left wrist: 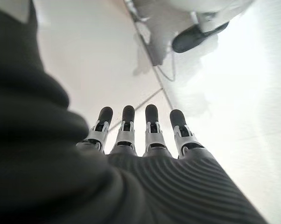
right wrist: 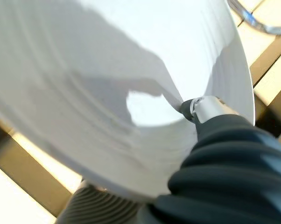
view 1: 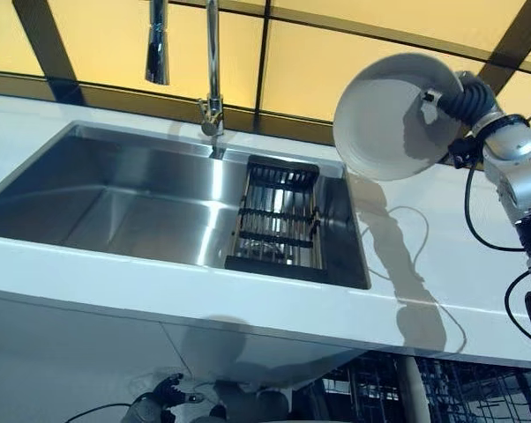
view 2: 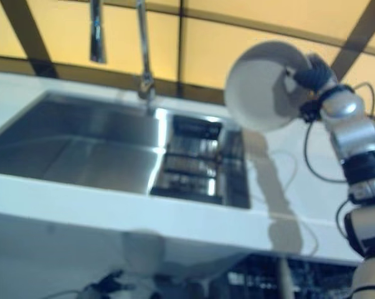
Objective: Take plates into dishwasher
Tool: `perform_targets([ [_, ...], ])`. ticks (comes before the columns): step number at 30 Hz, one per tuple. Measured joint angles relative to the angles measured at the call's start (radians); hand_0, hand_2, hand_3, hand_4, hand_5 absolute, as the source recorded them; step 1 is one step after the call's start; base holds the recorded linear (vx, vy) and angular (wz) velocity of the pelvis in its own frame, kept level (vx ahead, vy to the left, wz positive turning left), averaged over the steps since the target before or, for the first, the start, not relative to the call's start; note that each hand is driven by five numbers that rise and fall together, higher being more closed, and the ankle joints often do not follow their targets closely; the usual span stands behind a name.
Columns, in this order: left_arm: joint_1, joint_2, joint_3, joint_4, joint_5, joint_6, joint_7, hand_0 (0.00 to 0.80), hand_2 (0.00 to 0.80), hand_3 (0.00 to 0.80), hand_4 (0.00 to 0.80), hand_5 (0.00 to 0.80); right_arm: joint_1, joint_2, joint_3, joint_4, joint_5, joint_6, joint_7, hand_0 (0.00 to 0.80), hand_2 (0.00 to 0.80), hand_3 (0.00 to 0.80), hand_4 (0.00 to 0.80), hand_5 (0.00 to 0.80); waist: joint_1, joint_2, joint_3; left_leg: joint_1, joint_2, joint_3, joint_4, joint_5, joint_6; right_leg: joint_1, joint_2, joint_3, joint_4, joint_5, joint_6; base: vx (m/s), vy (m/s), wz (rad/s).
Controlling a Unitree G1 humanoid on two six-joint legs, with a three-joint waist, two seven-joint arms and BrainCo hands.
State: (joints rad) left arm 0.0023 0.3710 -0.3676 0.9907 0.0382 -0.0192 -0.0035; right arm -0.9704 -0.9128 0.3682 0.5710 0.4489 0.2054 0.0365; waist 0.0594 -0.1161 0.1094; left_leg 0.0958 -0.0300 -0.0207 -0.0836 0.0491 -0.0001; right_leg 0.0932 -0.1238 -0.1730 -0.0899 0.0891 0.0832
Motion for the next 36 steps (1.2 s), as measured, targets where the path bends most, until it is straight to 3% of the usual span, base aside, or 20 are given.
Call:
perform_targets([
  [8,0.001,0.032,-0.006,-0.159,-0.132,-0.035,-0.009,0.0,0.0,0.0,0.0,0.0,0.109,0.045,-0.12,0.072,0.213,0.042,0.001,0.8,0.8,0.8,0.8,0.8,0.005,0.0,0.0,0.016,0.0,0.001,-0.003,0.002,0.001,0.01,0.0,0.0,0.0,0.0,0.0,0.0,0.0,0.0],
  [15,0.061,0.137,-0.046,-0.38,-0.232,-0.026,-0.046,0.0,0.0,0.0,0.0,0.0,0.237,0.091,-0.204,0.062,0.25,0.042,0.0,0.8,0.8,0.8,0.8,0.8,0.007,0.003,0.002,0.014,0.0,-0.006,-0.006,0.005,0.001,0.01,-0.001,-0.003,-0.001,0.001,0.0,-0.006,-0.003,0.02],
  [21,0.078,0.181,-0.048,-0.517,-0.371,-0.006,-0.124,0.0,0.0,0.0,0.0,0.0,0.315,0.136,-0.217,0.05,0.249,0.036,-0.005,0.8,0.8,0.8,0.8,0.8,0.013,0.025,0.018,0.009,0.001,-0.009,-0.007,0.011,0.003,0.013,-0.004,-0.019,-0.002,0.002,0.0,-0.021,-0.019,0.09],
  [27,0.081,0.263,-0.048,-0.726,-0.464,0.123,-0.324,0.0,0.0,0.0,0.0,0.0,0.348,0.148,-0.218,0.019,0.223,0.032,-0.025,0.8,0.8,0.8,0.8,0.8,0.013,0.042,0.03,0.0,0.003,-0.004,-0.007,0.02,0.002,0.01,-0.005,-0.028,-0.002,0.005,0.002,0.006,0.011,0.06],
  [31,0.068,0.393,-0.047,-0.859,-0.464,0.252,-0.42,0.0,0.0,0.0,0.0,0.0,0.348,0.13,-0.217,0.019,0.209,0.01,-0.013,0.8,0.8,0.8,0.8,0.8,0.009,0.053,0.036,0.0,0.005,0.004,-0.008,0.02,0.002,0.012,-0.004,-0.024,-0.002,0.006,0.001,0.016,0.034,-0.05],
  [33,0.061,0.456,-0.032,-0.862,-0.461,0.32,-0.443,0.0,0.0,0.0,0.0,0.0,0.348,0.104,-0.217,0.019,0.21,0.0,-0.001,0.8,0.8,0.8,0.8,0.8,0.007,0.065,0.039,0.0,0.005,0.007,-0.008,0.018,0.0,0.011,-0.004,-0.023,-0.002,0.006,0.001,-0.012,0.018,-0.04],
  [36,0.103,0.483,0.065,-0.802,-0.444,0.411,-0.495,0.0,0.0,0.0,0.0,0.0,0.347,0.068,-0.217,0.017,0.211,-0.013,0.001,0.8,0.8,0.8,0.8,0.8,0.007,0.091,0.045,-0.002,0.006,0.009,-0.008,0.016,-0.001,0.008,-0.003,-0.021,-0.002,0.006,0.0,-0.046,0.003,-0.04],
])
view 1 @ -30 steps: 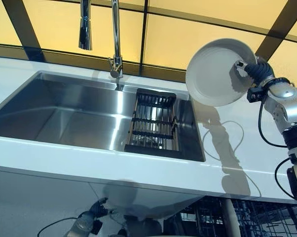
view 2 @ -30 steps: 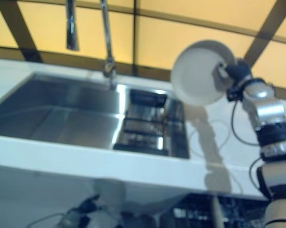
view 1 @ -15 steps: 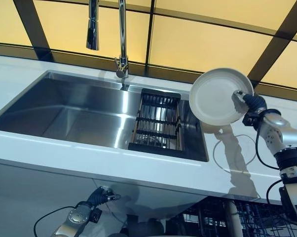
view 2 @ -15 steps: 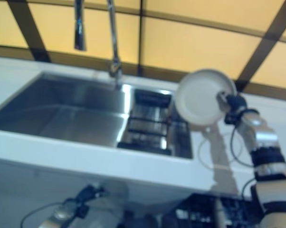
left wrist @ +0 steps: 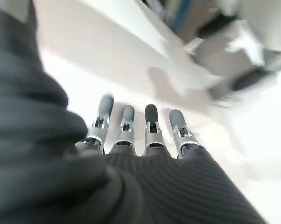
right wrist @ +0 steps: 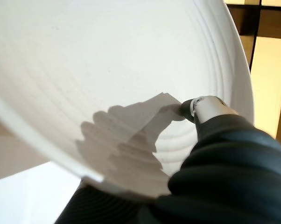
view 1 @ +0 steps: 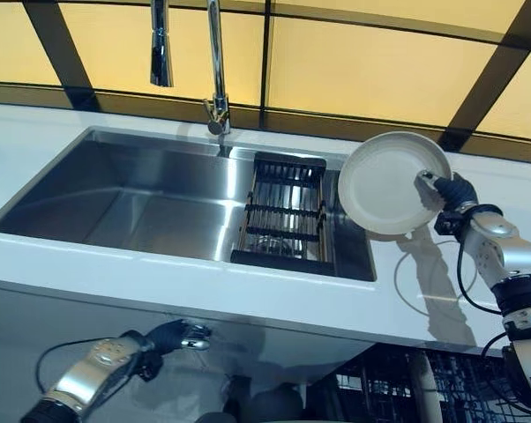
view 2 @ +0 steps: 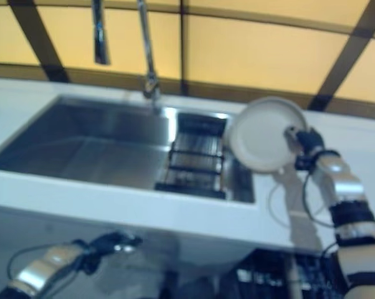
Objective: Take plates into dishwasher
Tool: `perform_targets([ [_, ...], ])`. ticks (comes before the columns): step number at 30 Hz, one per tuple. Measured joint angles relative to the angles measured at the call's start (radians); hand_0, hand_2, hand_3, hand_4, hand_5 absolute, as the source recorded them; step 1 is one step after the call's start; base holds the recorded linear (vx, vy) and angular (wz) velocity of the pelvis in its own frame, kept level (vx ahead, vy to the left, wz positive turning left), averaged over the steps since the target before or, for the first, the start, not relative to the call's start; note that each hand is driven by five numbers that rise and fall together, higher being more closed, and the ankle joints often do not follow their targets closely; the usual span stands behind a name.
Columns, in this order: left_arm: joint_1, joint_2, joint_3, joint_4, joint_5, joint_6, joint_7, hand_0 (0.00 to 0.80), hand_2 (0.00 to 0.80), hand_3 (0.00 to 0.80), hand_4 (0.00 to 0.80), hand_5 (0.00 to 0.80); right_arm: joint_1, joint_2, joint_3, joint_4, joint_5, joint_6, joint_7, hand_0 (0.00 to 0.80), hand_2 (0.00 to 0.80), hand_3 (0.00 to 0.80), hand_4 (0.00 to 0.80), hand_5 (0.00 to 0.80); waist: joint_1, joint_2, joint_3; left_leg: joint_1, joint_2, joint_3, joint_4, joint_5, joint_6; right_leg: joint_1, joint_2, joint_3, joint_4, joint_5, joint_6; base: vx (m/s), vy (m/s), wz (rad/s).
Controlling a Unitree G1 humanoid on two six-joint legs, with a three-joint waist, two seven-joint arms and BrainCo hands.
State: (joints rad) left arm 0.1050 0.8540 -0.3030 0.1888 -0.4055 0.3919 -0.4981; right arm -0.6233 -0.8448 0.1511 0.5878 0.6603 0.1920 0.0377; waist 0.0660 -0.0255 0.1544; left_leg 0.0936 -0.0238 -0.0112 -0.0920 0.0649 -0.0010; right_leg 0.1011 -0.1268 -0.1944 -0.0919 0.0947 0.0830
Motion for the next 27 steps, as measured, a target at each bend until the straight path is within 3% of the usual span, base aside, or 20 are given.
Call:
perform_targets([
  [6,0.152,-0.021,0.094,0.36,0.111,-0.007,-0.093,0.0,0.0,0.0,0.0,0.0,-0.002,-0.038,0.002,0.005,0.002,-0.021,0.012,0.8,0.8,0.8,0.8,0.8,0.004,0.052,-0.009,-0.002,0.001,-0.002,0.001,-0.002,-0.005,-0.005,0.002,-0.004,-0.001,-0.004,-0.001,-0.027,-0.027,0.01],
  [13,0.143,-0.168,0.209,0.92,0.236,-0.124,-0.073,0.0,0.0,0.0,0.0,0.0,-0.005,-0.034,0.004,0.023,0.001,-0.029,0.02,0.8,0.8,0.8,0.8,0.8,0.032,0.063,-0.017,-0.007,0.0,-0.009,0.002,-0.003,-0.008,-0.005,0.0,-0.013,-0.001,-0.014,-0.003,0.0,-0.018,0.04],
  [16,0.132,-0.209,0.256,1.031,0.262,-0.123,-0.017,0.0,0.0,0.0,0.0,0.0,-0.005,-0.027,0.006,0.023,-0.001,-0.032,0.02,0.8,0.8,0.8,0.8,0.8,0.034,0.063,-0.026,-0.02,0.001,-0.005,0.003,-0.003,-0.007,-0.011,-0.001,-0.02,-0.001,-0.015,-0.003,0.006,-0.016,0.08],
  [21,0.094,-0.236,0.496,1.154,0.236,-0.099,0.265,0.0,0.0,0.0,0.0,0.0,-0.009,-0.024,0.01,0.023,-0.01,-0.032,0.018,0.8,0.8,0.8,0.8,0.8,0.035,0.059,-0.029,-0.025,0.002,-0.006,0.003,-0.002,-0.009,-0.011,-0.001,-0.025,0.0,-0.013,0.0,0.008,-0.017,0.02],
  [25,0.058,-0.164,0.703,1.16,0.064,-0.124,0.508,0.0,0.0,0.0,0.0,0.0,-0.009,-0.014,0.012,0.018,-0.012,-0.032,-0.006,0.8,0.8,0.8,0.8,0.8,0.045,0.046,-0.043,-0.037,0.001,-0.017,0.007,-0.001,-0.01,-0.017,0.0,-0.035,0.0,-0.013,0.0,0.006,-0.073,0.07],
  [27,0.052,-0.121,0.778,1.141,-0.025,-0.183,0.589,0.0,0.0,0.0,0.0,0.0,-0.009,-0.014,0.012,0.018,-0.011,-0.032,-0.026,0.8,0.8,0.8,0.8,0.8,0.053,0.038,-0.047,-0.037,0.0,-0.023,0.007,-0.001,-0.01,-0.016,-0.001,-0.038,0.0,-0.013,0.0,0.002,-0.069,0.04],
])
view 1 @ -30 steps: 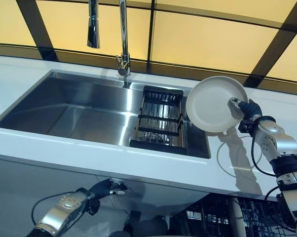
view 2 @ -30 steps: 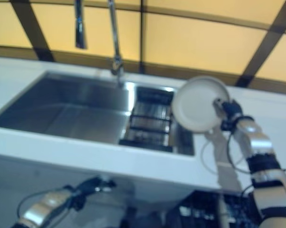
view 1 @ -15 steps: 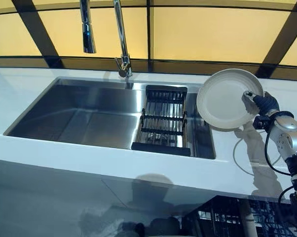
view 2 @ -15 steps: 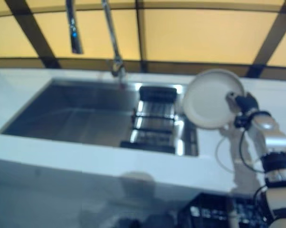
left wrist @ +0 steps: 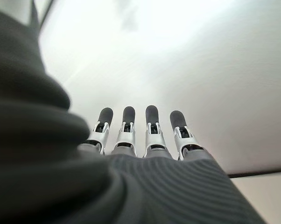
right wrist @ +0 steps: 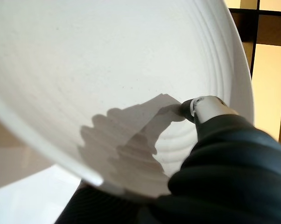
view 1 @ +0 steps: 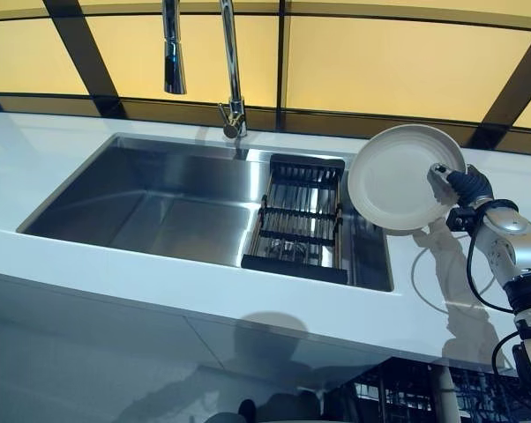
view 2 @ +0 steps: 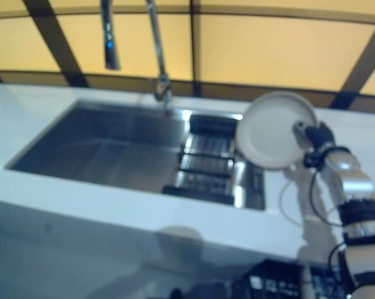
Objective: Take plates into dishwasher
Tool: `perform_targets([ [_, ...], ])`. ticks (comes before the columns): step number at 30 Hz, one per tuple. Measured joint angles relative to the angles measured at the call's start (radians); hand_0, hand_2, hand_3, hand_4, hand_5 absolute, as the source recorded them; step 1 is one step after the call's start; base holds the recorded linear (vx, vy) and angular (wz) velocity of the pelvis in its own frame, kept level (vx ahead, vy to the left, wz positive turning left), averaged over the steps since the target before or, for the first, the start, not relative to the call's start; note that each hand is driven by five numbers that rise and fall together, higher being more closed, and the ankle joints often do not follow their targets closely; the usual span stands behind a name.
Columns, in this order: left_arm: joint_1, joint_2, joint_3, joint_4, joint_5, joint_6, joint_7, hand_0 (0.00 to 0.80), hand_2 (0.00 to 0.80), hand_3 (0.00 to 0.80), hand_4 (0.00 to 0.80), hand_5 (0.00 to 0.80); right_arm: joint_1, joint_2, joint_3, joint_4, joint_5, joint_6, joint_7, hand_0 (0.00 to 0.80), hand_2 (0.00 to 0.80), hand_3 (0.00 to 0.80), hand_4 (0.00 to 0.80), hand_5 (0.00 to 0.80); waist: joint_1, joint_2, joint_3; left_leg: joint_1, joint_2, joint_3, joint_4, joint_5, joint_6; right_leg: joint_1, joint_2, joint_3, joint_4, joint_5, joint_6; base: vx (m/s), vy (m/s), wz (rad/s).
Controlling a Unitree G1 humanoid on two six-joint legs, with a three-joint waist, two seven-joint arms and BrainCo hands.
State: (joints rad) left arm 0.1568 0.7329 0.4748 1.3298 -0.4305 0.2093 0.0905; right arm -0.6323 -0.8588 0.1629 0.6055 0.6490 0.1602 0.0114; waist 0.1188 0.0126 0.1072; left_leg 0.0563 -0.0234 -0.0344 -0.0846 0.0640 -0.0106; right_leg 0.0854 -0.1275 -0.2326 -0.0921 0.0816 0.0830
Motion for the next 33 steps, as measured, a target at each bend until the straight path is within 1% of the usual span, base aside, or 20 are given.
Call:
perform_targets([
  [2,-0.001,0.036,0.064,-0.046,-0.077,-0.061,0.05,0.0,0.0,0.0,0.0,0.0,0.0,0.0,0.0,-0.001,0.0,0.0,-0.016,0.8,0.8,0.8,0.8,0.8,0.008,-0.009,-0.003,-0.002,-0.001,-0.005,0.0,0.001,-0.001,0.001,0.0,-0.007,0.0,-0.001,0.001,0.0,-0.053,0.1],
  [5,-0.005,0.081,0.129,-0.187,-0.155,-0.134,0.114,0.0,0.0,0.0,0.0,0.0,0.013,0.001,-0.008,-0.001,0.0,0.0,-0.037,0.8,0.8,0.8,0.8,0.8,0.016,-0.022,-0.01,-0.01,-0.003,-0.025,0.0,0.004,-0.001,0.005,-0.002,-0.029,0.0,-0.006,0.001,0.001,-0.055,0.21],
  [7,-0.009,0.1,0.156,-0.315,-0.184,-0.18,0.171,0.0,0.0,0.0,0.0,0.0,0.051,0.004,-0.046,-0.032,0.0,0.0,-0.046,0.8,0.8,0.8,0.8,0.8,0.037,-0.032,-0.009,-0.014,-0.004,-0.029,0.004,0.004,-0.001,0.005,-0.003,-0.033,0.0,-0.006,0.001,0.003,-0.049,0.1],
  [9,-0.006,0.121,0.19,-0.444,-0.216,-0.239,0.243,0.0,0.0,0.0,0.0,0.0,0.091,0.02,-0.082,-0.06,0.0,0.0,-0.056,0.8,0.8,0.8,0.8,0.8,0.048,-0.045,-0.009,-0.017,-0.006,-0.036,0.005,0.005,-0.002,0.006,-0.004,-0.04,0.0,-0.008,0.002,0.013,-0.033,0.09],
  [10,-0.009,0.139,0.203,-0.468,-0.223,-0.277,0.267,0.0,0.0,0.0,0.0,0.0,0.099,0.028,-0.089,-0.06,0.0,0.001,-0.059,0.8,0.8,0.8,0.8,0.8,0.056,-0.051,-0.009,-0.017,-0.007,-0.037,0.005,0.004,-0.002,0.006,-0.004,-0.041,0.0,-0.008,0.003,0.021,-0.021,0.05],
  [12,-0.015,0.154,0.231,-0.573,-0.236,-0.337,0.322,0.0,0.0,0.0,0.0,0.0,0.118,0.031,-0.103,-0.061,-0.004,0.003,-0.066,0.8,0.8,0.8,0.8,0.8,0.063,-0.061,-0.004,-0.017,-0.008,-0.04,0.005,0.004,-0.001,0.008,-0.005,-0.044,0.0,-0.009,0.004,0.024,-0.018,0.06],
  [14,-0.02,0.149,0.237,-0.688,-0.241,-0.399,0.344,0.0,0.0,0.0,0.0,0.0,0.133,0.051,-0.125,-0.063,-0.015,0.004,-0.075,0.8,0.8,0.8,0.8,0.8,0.064,-0.069,-0.003,-0.017,-0.01,-0.049,0.006,0.005,-0.001,0.012,-0.006,-0.052,0.0,-0.011,0.005,0.026,-0.02,0.12],
  [15,-0.021,0.136,0.226,-0.791,-0.241,-0.42,0.358,0.0,0.0,0.0,0.0,0.0,0.153,0.069,-0.143,-0.081,-0.021,0.004,-0.087,0.8,0.8,0.8,0.8,0.8,0.068,-0.074,-0.002,-0.017,-0.01,-0.052,0.006,0.005,-0.001,0.014,-0.006,-0.055,0.0,-0.012,0.005,0.026,-0.014,0.1],
  [18,-0.026,0.121,0.176,-1.021,-0.219,-0.498,0.358,0.0,0.0,0.0,0.0,0.0,0.199,0.112,-0.166,-0.147,-0.034,0.006,-0.094,0.8,0.8,0.8,0.8,0.8,0.069,-0.084,0.005,-0.016,-0.011,-0.055,0.006,0.005,-0.001,0.016,-0.006,-0.059,0.0,-0.013,0.005,0.009,-0.001,0.02],
  [19,-0.029,0.107,0.155,-1.115,-0.213,-0.518,0.35,0.0,0.0,0.0,0.0,0.0,0.219,0.12,-0.168,-0.166,-0.04,0.006,-0.094,0.8,0.8,0.8,0.8,0.8,0.069,-0.088,0.008,-0.016,-0.012,-0.056,0.006,0.005,-0.001,0.017,-0.007,-0.059,0.0,-0.013,0.006,0.026,0.011,0.05],
  [20,-0.039,0.09,0.123,-1.205,-0.213,-0.543,0.323,0.0,0.0,0.0,0.0,0.0,0.235,0.127,-0.175,-0.17,-0.049,0.007,-0.09,0.8,0.8,0.8,0.8,0.8,0.069,-0.09,0.01,-0.016,-0.014,-0.059,0.006,0.006,0.0,0.019,-0.008,-0.062,0.0,-0.014,0.007,0.026,0.013,0.06],
  [21,-0.047,0.086,0.089,-1.254,-0.21,-0.569,0.287,0.0,0.0,0.0,0.0,0.0,0.24,0.137,-0.183,-0.169,-0.053,0.013,-0.088,0.8,0.8,0.8,0.8,0.8,0.065,-0.091,0.011,-0.015,-0.014,-0.061,0.006,0.006,0.0,0.02,-0.008,-0.064,0.0,-0.014,0.007,0.024,0.013,0.05],
  [23,-0.077,0.079,0.021,-1.324,-0.215,-0.595,0.2,0.0,0.0,0.0,0.0,0.0,0.245,0.141,-0.19,-0.166,-0.062,0.014,-0.08,0.8,0.8,0.8,0.8,0.8,0.062,-0.088,0.013,-0.014,-0.014,-0.06,0.005,0.006,0.0,0.021,-0.009,-0.064,0.0,-0.014,0.008,0.0,0.0,0.0],
  [24,-0.104,0.064,-0.008,-1.368,-0.227,-0.597,0.153,0.0,0.0,0.0,0.0,0.0,0.245,0.141,-0.191,-0.162,-0.068,0.015,-0.075,0.8,0.8,0.8,0.8,0.8,0.062,-0.087,0.013,-0.013,-0.014,-0.06,0.005,0.006,0.001,0.022,-0.009,-0.063,0.0,-0.014,0.008,0.0,0.0,0.0],
  [27,-0.161,0.059,-0.109,-1.447,-0.249,-0.607,0.048,0.0,0.0,0.0,0.0,0.0,0.243,0.143,-0.19,-0.161,-0.069,0.014,-0.068,0.8,0.8,0.8,0.8,0.8,0.06,-0.086,0.014,-0.008,-0.015,-0.06,0.004,0.007,0.001,0.025,-0.009,-0.063,0.0,-0.014,0.008,0.003,0.008,-0.01],
  [31,-0.232,0.045,-0.205,-1.488,-0.313,-0.601,-0.073,0.0,0.0,0.0,0.0,0.0,0.243,0.148,-0.189,-0.153,-0.069,0.013,-0.064,0.8,0.8,0.8,0.8,0.8,0.053,-0.079,0.019,0.007,-0.013,-0.056,0.001,0.007,0.001,0.037,-0.009,-0.061,0.0,-0.015,0.009,0.003,0.023,-0.01],
  [33,-0.267,0.025,-0.254,-1.508,-0.344,-0.587,-0.124,0.0,0.0,0.0,0.0,0.0,0.24,0.157,-0.185,-0.142,-0.069,0.013,-0.065,0.8,0.8,0.8,0.8,0.8,0.046,-0.077,0.02,0.02,-0.014,-0.056,0.001,0.007,0.002,0.046,-0.009,-0.06,0.0,-0.015,0.009,0.001,0.019,0.0],
])
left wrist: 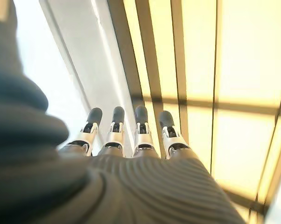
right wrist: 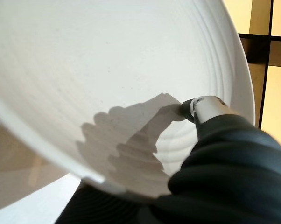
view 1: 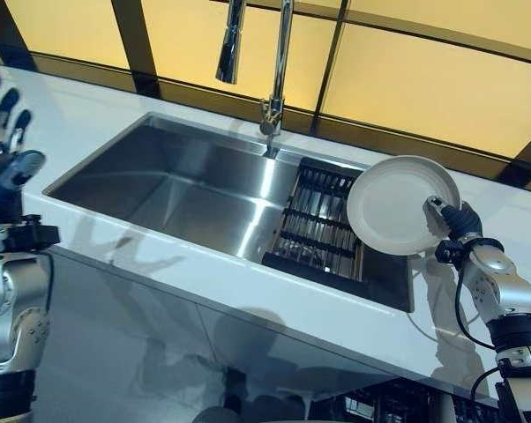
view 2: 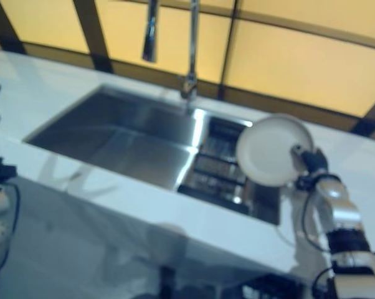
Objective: Take plates into dishwasher
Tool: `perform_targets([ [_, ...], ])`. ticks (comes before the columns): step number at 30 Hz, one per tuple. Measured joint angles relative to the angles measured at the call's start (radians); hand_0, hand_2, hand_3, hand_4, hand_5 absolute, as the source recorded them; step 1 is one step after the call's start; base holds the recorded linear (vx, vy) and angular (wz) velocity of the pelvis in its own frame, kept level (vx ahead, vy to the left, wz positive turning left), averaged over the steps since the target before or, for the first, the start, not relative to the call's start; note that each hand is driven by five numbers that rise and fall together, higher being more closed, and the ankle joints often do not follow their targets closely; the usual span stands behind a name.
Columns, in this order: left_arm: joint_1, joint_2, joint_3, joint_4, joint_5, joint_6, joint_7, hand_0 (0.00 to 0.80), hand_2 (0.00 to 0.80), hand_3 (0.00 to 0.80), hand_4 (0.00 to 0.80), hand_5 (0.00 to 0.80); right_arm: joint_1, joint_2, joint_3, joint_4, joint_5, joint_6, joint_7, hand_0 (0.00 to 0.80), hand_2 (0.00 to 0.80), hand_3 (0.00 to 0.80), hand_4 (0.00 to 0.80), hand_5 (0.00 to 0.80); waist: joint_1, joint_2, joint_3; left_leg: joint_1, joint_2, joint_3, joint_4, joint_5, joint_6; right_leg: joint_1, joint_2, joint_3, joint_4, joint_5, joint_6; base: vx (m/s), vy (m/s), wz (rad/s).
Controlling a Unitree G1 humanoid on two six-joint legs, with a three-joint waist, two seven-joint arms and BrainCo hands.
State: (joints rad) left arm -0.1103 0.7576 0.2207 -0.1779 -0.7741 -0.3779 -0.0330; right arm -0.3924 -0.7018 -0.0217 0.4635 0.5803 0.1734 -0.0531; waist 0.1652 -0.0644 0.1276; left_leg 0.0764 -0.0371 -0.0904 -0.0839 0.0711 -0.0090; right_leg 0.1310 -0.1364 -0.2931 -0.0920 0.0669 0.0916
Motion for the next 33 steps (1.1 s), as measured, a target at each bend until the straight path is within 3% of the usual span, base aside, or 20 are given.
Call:
perform_targets([
  [5,-0.105,-0.026,-0.137,-0.003,-0.046,0.053,-0.089,0.0,0.0,0.0,0.0,0.0,-0.008,0.028,0.037,0.024,0.003,-0.001,0.0,0.8,0.8,0.8,0.8,0.8,-0.023,0.003,0.002,0.014,0.002,0.009,-0.001,-0.001,0.0,0.008,0.0,0.011,0.0,0.0,0.0,0.007,0.027,-0.05],
  [16,-0.258,-0.087,-0.299,-0.033,-0.073,0.167,-0.143,0.0,0.0,0.0,0.0,0.0,-0.017,0.073,0.075,0.029,0.048,-0.001,0.002,0.8,0.8,0.8,0.8,0.8,-0.117,0.005,0.001,0.044,0.012,0.066,-0.001,-0.007,0.0,0.009,0.008,0.071,0.001,0.007,-0.004,0.003,0.017,-0.16],
  [21,-0.269,-0.091,-0.381,-0.033,-0.073,0.26,-0.155,0.0,0.0,0.0,0.0,0.0,-0.019,0.1,0.075,0.029,0.096,-0.001,0.0,0.8,0.8,0.8,0.8,0.8,-0.154,0.011,-0.004,0.055,0.017,0.094,-0.006,-0.02,-0.002,0.012,0.012,0.098,0.001,0.01,-0.006,-0.01,0.029,-0.17],
  [33,-0.292,-0.181,-0.554,-0.001,-0.063,0.386,-0.189,0.0,0.0,0.0,0.0,0.0,-0.018,0.104,0.114,0.012,0.121,-0.015,-0.008,0.8,0.8,0.8,0.8,0.8,-0.186,0.028,-0.028,0.07,0.022,0.14,-0.006,-0.027,0.001,0.004,0.017,0.145,0.002,0.015,-0.007,-0.019,0.005,-0.11],
])
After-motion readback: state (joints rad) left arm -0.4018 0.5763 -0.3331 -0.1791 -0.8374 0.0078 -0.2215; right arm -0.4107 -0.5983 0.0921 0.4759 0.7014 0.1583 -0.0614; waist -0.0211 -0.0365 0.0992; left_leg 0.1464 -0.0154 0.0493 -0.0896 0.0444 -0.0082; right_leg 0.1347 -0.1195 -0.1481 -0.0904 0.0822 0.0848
